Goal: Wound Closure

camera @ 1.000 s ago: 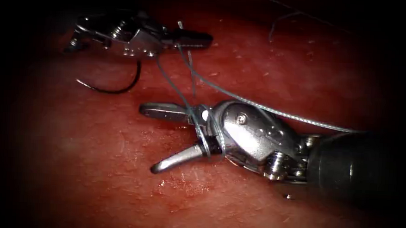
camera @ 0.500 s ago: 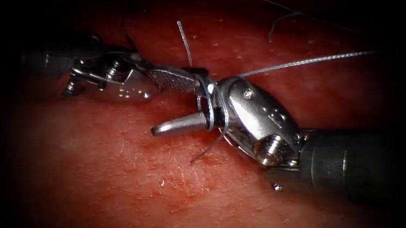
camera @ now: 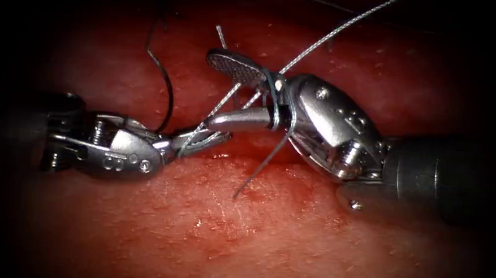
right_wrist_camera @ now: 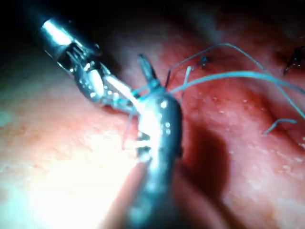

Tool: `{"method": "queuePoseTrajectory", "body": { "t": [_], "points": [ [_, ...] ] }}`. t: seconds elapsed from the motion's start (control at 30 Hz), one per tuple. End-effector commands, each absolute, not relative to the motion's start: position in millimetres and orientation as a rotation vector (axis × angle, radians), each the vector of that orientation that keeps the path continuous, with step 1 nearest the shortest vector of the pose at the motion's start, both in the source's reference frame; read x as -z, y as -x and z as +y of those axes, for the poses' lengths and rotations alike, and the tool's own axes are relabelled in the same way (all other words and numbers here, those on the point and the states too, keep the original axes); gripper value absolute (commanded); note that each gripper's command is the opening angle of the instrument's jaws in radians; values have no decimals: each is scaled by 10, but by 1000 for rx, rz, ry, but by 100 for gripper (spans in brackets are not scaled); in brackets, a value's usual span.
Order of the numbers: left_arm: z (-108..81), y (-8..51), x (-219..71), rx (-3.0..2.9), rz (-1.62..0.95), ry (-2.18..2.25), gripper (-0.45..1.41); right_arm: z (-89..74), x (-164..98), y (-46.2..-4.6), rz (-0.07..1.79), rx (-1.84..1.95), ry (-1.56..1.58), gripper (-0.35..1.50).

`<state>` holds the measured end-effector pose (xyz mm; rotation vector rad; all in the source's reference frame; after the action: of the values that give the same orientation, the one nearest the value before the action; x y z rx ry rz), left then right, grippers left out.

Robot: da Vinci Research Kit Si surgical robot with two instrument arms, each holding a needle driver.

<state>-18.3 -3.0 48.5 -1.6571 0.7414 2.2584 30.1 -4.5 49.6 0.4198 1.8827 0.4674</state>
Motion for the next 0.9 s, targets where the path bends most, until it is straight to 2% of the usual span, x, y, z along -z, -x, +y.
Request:
{"method": "queuePoseTrajectory", "body": {
  "t": [0.03,0.53,0.7,0.9],
  "points": [
    [-31,189,-487,-2232,730,1660,-45,-49,-500,-306,1883,-467,-422,91],
    [-54,192,-492,-2175,826,1502,-45,-51,-499,-307,1852,-535,-362,93],
    [-54,195,-493,-2239,909,1454,-45,-48,-497,-308,1806,-589,-296,131],
    [-49,192,-492,-2222,952,1413,-45,-50,-496,-302,1789,-641,-235,135]
  ]
}}
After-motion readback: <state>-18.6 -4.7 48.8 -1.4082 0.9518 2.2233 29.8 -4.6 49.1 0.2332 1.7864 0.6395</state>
